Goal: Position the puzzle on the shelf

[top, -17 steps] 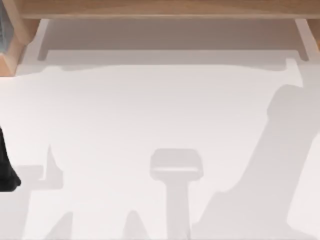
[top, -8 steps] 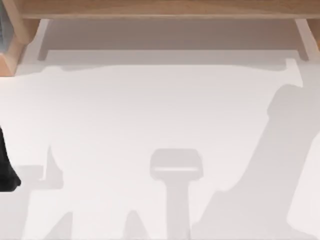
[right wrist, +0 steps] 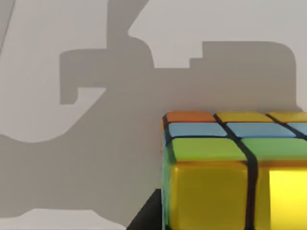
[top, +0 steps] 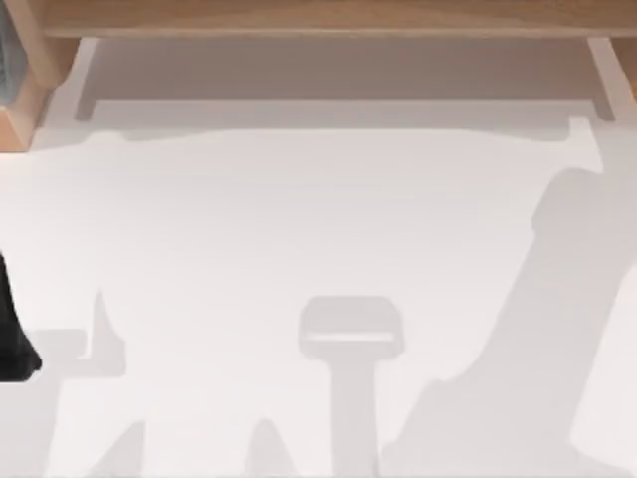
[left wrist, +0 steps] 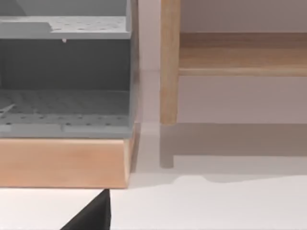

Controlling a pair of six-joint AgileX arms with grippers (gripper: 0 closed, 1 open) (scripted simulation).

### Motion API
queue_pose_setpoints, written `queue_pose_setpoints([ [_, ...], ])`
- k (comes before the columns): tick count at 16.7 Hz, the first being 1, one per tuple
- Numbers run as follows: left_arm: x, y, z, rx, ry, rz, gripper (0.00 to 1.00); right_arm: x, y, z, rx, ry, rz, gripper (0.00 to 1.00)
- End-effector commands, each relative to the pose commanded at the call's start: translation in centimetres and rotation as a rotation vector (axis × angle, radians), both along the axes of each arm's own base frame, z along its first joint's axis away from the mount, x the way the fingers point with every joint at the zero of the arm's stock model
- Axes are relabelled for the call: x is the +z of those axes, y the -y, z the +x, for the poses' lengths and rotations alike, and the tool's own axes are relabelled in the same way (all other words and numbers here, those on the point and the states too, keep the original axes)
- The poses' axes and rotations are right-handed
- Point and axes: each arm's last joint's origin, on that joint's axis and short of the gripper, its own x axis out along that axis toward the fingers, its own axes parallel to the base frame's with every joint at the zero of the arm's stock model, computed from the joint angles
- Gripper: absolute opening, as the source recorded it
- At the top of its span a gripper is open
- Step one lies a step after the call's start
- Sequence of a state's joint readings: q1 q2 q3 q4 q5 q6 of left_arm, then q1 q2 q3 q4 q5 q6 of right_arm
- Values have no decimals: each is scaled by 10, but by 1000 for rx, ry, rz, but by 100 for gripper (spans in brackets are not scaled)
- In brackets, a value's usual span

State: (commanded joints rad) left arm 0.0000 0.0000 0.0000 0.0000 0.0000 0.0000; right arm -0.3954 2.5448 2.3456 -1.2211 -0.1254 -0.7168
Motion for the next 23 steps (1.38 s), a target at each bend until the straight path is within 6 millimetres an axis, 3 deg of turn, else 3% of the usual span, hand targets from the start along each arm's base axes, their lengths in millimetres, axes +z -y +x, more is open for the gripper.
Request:
queue_pose_setpoints([
  [9, 0, 0, 0, 0, 0, 0, 100, 2, 2, 0, -4, -2, 1, 0],
  [23, 0, 0, 0, 0, 0, 0, 100, 31, 1, -1, -4, 1, 0, 0],
])
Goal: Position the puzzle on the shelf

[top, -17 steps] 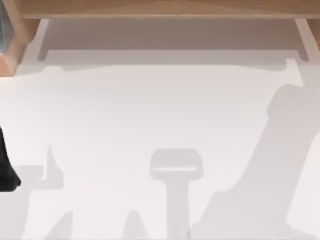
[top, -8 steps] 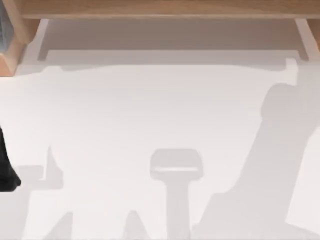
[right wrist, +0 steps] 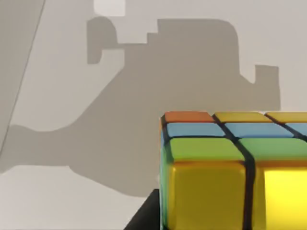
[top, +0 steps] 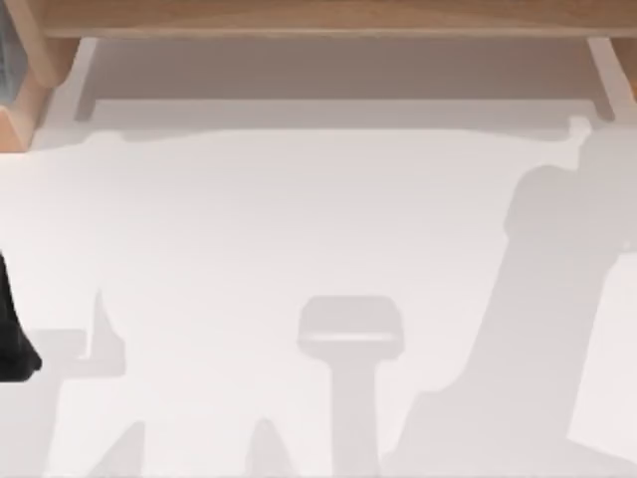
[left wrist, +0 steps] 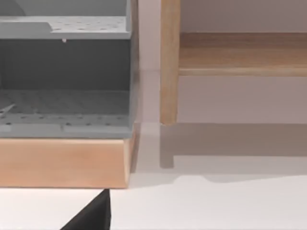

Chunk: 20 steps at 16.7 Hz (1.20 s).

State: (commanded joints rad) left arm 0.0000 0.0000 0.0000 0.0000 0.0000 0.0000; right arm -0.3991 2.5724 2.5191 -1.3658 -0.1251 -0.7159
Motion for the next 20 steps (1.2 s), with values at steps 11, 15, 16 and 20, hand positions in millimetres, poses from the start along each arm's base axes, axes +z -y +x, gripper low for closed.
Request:
queue_pose_setpoints([
  [11, 0, 0, 0, 0, 0, 0, 100, 90, -71, -28, 85, 123, -79, 0],
  [15, 0, 0, 0, 0, 0, 0, 100, 94, -151, -38, 206, 169, -113, 0],
  [16, 0, 0, 0, 0, 0, 0, 100, 88, -173, -40, 240, 180, -121, 0],
  [20, 0, 0, 0, 0, 0, 0, 100, 48, -263, -47, 365, 288, -159, 0],
])
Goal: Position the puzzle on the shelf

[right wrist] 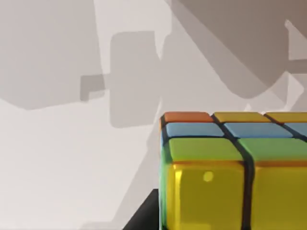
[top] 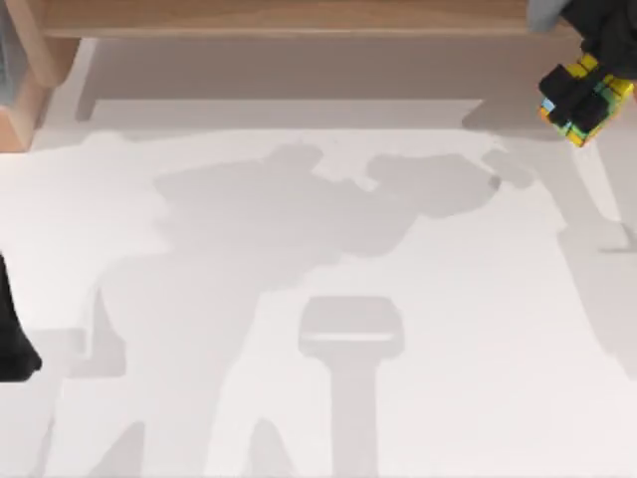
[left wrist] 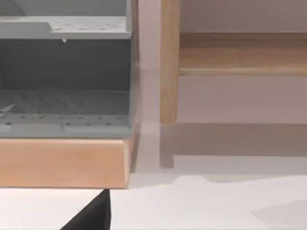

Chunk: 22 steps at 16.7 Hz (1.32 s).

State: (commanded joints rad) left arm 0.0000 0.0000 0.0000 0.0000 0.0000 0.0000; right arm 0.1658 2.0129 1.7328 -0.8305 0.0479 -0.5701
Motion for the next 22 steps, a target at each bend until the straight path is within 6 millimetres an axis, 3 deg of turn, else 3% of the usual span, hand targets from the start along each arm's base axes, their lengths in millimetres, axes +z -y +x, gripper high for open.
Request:
queue_pose_setpoints([
  [6, 0, 0, 0, 0, 0, 0, 100, -48, -129, -37, 141, 372, 81, 0],
  [10, 0, 0, 0, 0, 0, 0, 100, -52, -178, -61, 108, 685, 257, 0],
  [15, 0, 0, 0, 0, 0, 0, 100, -62, -186, -67, -76, 1001, 483, 0],
  [22, 0, 0, 0, 0, 0, 0, 100, -93, -158, -65, -341, 1218, 661, 0],
])
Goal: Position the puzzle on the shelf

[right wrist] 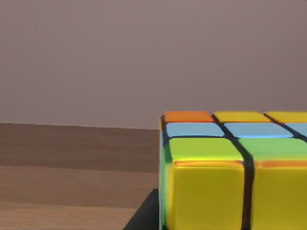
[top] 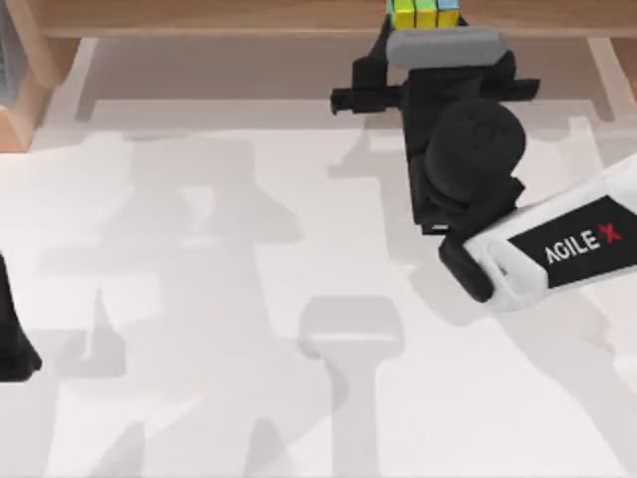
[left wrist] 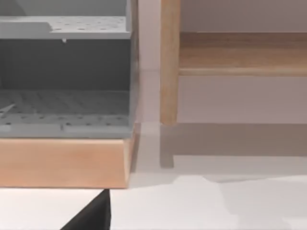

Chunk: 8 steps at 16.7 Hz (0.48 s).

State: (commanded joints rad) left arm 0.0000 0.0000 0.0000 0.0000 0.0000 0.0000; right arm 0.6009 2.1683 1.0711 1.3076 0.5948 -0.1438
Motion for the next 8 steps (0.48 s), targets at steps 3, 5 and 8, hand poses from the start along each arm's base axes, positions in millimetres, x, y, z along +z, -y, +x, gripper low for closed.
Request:
queue_pose_setpoints([
  [3, 0, 0, 0, 0, 0, 0, 100, -3, 6, 0, -25, 17, 35, 0],
  [5, 0, 0, 0, 0, 0, 0, 100, -3, 6, 0, -25, 17, 35, 0],
  [8, 0, 0, 0, 0, 0, 0, 100, -2, 3, -1, -18, 20, 37, 0],
])
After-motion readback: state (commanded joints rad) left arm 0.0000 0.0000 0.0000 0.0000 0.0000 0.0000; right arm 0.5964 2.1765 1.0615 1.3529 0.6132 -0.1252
